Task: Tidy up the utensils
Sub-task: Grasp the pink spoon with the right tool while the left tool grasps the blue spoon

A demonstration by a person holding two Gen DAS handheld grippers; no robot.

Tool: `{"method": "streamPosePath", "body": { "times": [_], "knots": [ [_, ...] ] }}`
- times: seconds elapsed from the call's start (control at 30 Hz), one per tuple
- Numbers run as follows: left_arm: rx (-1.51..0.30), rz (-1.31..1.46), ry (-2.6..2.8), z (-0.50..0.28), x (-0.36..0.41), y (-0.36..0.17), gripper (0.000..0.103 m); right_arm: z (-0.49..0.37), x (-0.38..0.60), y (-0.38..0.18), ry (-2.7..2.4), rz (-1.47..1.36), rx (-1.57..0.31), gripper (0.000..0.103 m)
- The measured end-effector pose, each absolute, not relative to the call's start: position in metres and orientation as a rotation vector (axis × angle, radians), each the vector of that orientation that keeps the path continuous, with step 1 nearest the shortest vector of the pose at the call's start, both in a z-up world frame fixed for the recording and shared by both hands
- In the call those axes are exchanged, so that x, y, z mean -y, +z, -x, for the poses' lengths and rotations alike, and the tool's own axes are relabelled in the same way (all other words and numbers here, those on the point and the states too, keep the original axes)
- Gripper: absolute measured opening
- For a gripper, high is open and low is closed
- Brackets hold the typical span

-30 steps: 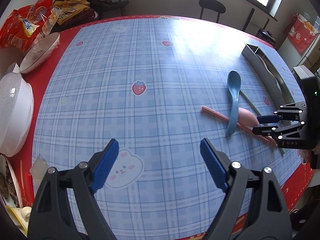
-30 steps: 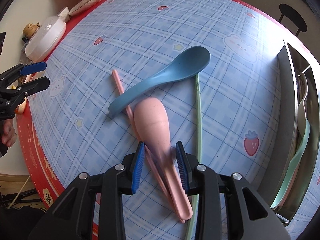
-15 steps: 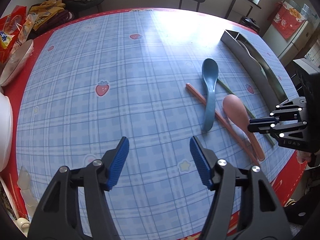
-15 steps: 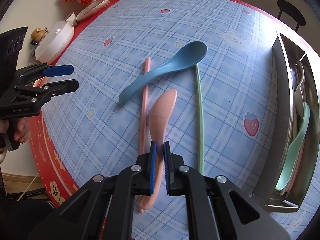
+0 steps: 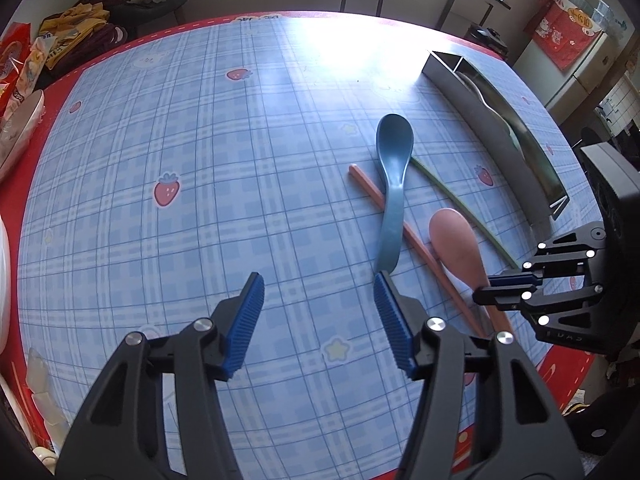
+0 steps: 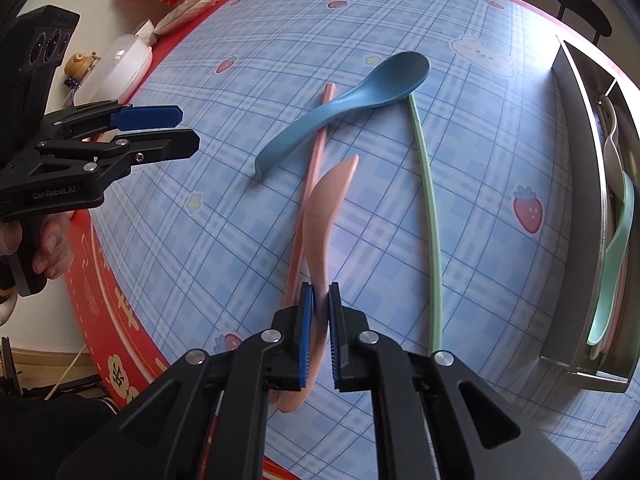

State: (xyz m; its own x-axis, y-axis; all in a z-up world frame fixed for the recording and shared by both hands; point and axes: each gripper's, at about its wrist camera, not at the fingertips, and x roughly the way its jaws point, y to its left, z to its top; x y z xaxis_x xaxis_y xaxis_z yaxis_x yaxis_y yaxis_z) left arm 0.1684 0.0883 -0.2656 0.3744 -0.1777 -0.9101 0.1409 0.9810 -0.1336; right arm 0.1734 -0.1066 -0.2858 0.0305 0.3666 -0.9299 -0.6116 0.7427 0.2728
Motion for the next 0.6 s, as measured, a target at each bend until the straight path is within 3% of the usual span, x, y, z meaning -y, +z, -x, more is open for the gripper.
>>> {"method": "streamPosePath", "body": {
  "times": [0.37, 0.6],
  "knots": [
    [-1.172, 0.039, -0.250, -0.158, -0.092, -0.273, 0.057, -0.160, 0.104, -0.286, 0.729, 0.345, -1.282, 0.007],
    [-1.189, 0.002, -0.309, -0.165, -0.075, -0.280, 0.049, -0.160, 0.124, -0.285, 0.653, 0.344, -1.285, 0.007]
  ]
}}
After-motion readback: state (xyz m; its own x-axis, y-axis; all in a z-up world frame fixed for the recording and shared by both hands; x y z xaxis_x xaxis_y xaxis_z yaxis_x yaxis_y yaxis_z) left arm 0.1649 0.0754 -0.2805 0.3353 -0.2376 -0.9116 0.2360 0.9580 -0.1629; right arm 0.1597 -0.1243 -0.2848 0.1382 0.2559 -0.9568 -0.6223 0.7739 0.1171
